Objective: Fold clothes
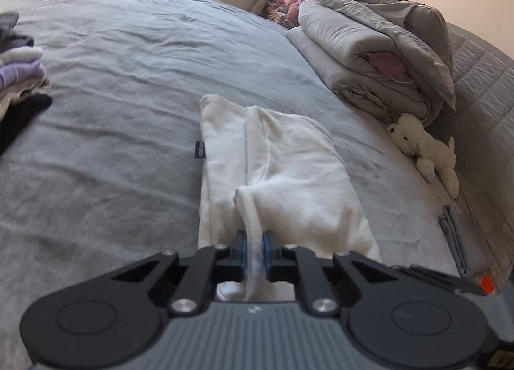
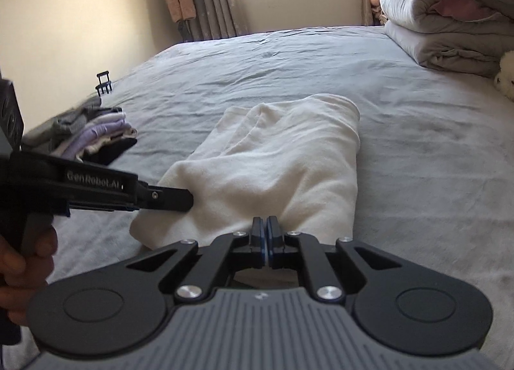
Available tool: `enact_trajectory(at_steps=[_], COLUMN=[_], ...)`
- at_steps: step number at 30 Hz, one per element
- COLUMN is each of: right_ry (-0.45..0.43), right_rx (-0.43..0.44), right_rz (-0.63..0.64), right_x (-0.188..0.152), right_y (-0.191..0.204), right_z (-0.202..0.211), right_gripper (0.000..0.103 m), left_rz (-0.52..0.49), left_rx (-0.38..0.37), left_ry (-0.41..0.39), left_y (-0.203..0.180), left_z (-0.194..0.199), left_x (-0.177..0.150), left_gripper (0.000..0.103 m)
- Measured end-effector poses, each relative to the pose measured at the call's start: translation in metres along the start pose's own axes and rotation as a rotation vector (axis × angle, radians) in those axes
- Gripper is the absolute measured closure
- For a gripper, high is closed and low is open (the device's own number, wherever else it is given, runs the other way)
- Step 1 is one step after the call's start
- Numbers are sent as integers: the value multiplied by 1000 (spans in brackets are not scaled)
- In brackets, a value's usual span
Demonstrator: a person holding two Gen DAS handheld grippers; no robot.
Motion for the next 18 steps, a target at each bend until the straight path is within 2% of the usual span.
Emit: enact_trajectory(at_steps=[4, 6, 9, 12, 13, 18], right_ry=[-59, -38, 14, 51, 53, 55], right_rx=[-60, -74, -46, 22, 23, 28], right_rz=[84, 81, 69, 7, 4, 10], right_x=[13, 9, -2, -9, -12, -6], right_y=[3, -2, 1, 8, 8, 6], right_z=[19, 18, 10, 2, -2, 1], right_gripper=[92, 91, 91, 91, 93, 97], left_rz=[-35, -57, -93, -102, -108, -96], left_rx=[-10, -14, 20, 61, 67, 58], left_ry=[-27, -39, -28, 3, 3, 7], left_y=[-4, -7, -5, 3, 4, 8], left_z=[7, 10, 4, -7, -9, -7], left_x=[6, 8, 4, -5, -7, -7], left_gripper=[94, 93, 93, 93, 92, 90])
Point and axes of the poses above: each gripper's, at about its wrist camera, not at the fingertips, and z roughly against the way its jaws point, y to its left, x to its top, the point moved 10 cm from there along -z, roughly the way its jaws point, and after that the axes turned 3 degrees about -y, right-handed, at the moved point
